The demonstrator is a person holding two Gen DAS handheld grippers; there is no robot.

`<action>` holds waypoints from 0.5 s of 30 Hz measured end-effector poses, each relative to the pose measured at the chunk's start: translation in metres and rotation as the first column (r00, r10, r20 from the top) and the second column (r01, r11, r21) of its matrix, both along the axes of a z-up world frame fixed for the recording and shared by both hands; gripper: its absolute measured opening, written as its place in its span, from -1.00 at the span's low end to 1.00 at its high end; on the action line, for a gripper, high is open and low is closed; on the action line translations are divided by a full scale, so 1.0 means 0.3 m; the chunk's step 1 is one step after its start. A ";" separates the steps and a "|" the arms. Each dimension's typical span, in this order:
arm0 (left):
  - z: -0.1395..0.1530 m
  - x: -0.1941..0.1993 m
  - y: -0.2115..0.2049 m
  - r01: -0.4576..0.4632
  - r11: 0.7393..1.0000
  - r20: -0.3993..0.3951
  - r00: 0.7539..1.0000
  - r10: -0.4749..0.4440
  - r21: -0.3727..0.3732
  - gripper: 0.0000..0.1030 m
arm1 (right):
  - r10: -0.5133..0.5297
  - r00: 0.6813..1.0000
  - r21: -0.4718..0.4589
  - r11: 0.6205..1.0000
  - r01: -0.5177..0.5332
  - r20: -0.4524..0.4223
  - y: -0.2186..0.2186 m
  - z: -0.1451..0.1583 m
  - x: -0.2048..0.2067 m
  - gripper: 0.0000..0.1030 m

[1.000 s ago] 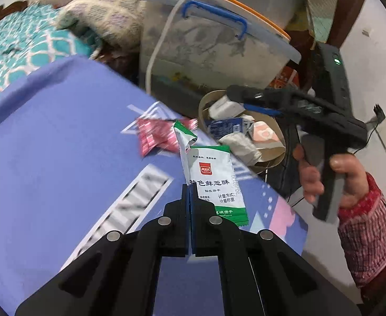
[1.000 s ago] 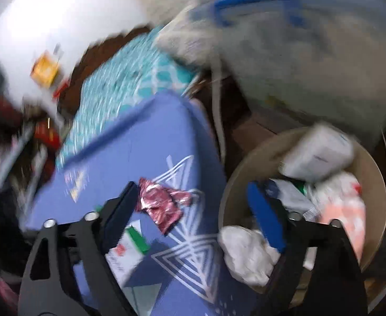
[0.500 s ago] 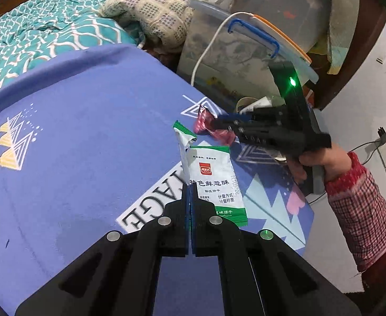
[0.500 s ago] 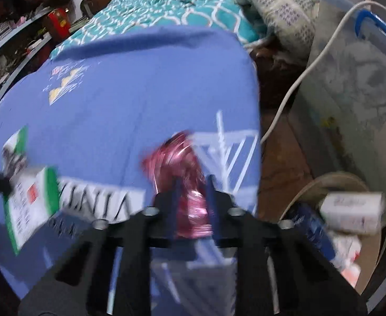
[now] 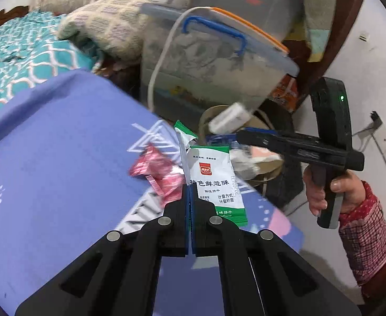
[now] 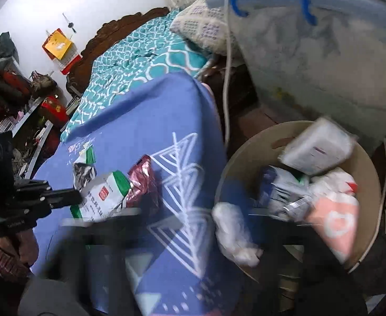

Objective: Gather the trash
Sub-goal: 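Grasp the green-white sachet with the left tool while the right tool grasps a dark red wrapper, then carry the sachet and dark red wrapper to the wastebasket and release both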

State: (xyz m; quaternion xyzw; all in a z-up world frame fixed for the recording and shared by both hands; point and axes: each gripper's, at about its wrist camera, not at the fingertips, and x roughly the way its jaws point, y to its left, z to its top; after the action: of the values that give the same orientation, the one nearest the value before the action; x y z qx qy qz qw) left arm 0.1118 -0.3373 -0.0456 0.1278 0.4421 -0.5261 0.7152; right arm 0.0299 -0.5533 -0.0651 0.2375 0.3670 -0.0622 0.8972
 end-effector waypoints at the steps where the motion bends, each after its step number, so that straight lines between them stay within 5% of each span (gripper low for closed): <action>1: -0.005 0.017 0.017 -0.020 1.000 -0.008 1.000 0.020 0.007 -0.98 | 0.036 0.999 -0.026 0.999 -0.036 -0.008 0.027 -0.006 0.038 0.42; 8: -0.037 0.133 0.229 -0.178 0.984 -0.044 0.983 0.179 0.028 -0.98 | 0.188 0.971 -0.071 0.977 -0.200 -0.146 0.165 -0.110 0.298 0.28; 9: -0.041 0.145 0.249 -0.192 0.981 -0.050 0.980 0.193 0.030 -0.98 | 0.207 0.964 -0.076 0.972 -0.221 -0.165 0.184 -0.131 0.320 0.13; 10: -0.042 0.152 0.259 -0.199 0.979 -0.056 0.978 0.201 0.031 -0.98 | 0.227 0.956 -0.081 0.966 -0.245 -0.188 0.208 -0.157 0.341 -0.34; 15: -0.040 0.165 0.270 -0.198 0.980 -0.061 0.978 0.199 0.024 -0.98 | 0.231 0.957 -0.085 0.965 -0.248 -0.173 0.267 -0.154 0.278 -0.74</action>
State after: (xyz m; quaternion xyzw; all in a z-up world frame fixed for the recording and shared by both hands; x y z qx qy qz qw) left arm 0.1613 -0.2563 -0.0576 0.0724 0.4797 -0.4519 0.7486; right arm 0.1132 -0.4731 -0.1112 0.1377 0.4607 0.0089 0.8768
